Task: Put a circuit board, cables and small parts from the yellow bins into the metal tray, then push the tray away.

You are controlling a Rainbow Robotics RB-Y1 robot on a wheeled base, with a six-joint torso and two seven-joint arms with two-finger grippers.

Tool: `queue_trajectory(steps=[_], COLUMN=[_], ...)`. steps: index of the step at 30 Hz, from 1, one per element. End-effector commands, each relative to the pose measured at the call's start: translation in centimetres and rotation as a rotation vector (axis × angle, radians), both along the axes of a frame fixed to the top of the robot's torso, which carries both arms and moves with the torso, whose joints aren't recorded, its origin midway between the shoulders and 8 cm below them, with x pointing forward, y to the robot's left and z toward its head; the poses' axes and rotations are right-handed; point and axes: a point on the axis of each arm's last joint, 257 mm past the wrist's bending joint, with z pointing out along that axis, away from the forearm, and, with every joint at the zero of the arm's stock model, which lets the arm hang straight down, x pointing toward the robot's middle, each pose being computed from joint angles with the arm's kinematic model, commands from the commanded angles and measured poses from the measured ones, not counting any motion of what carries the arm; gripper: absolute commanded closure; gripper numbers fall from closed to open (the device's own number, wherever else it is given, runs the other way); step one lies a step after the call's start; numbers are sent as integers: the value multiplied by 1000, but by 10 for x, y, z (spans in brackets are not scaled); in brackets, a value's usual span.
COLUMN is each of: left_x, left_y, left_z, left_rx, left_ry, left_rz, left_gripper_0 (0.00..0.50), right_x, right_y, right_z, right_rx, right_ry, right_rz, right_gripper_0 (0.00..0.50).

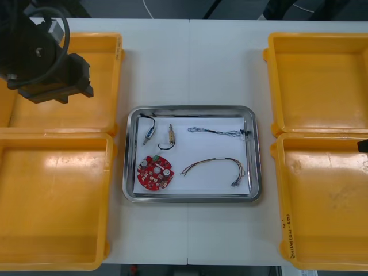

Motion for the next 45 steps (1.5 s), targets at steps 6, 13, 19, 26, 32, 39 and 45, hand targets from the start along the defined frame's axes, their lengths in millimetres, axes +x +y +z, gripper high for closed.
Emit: queue_trajectory(steps=[6,13,19,26,32,39,45], left_x=[-22,-37,-50,-66,-78,-93,-99], left_y=[67,95,110,123,128,132,134], left_z=[8,5,2,-9,-14,-25,-28], left_rx=[62,77,115,147,158,170,176], left_ry=[-21,-8,-10,-1,0,20,25], left_rz=[0,-7,-34,-71,-94,-100,-100], left_gripper_0=[0,0,0,0,0,0,0], right_x=[6,7,-1,-4,-12,-24,-42], right_y=[75,132,174,228,276,297,297], right_z=[44,55,41,31,15,-18,-52], right_rx=[-19,-48,-121,-233,-309,-445,-548], right_ry=[-47,-51,-3,6,9,35,94], right_rz=[285,483,633,814,948,1053,1148], right_gripper_0=[0,0,0,0,0,0,0])
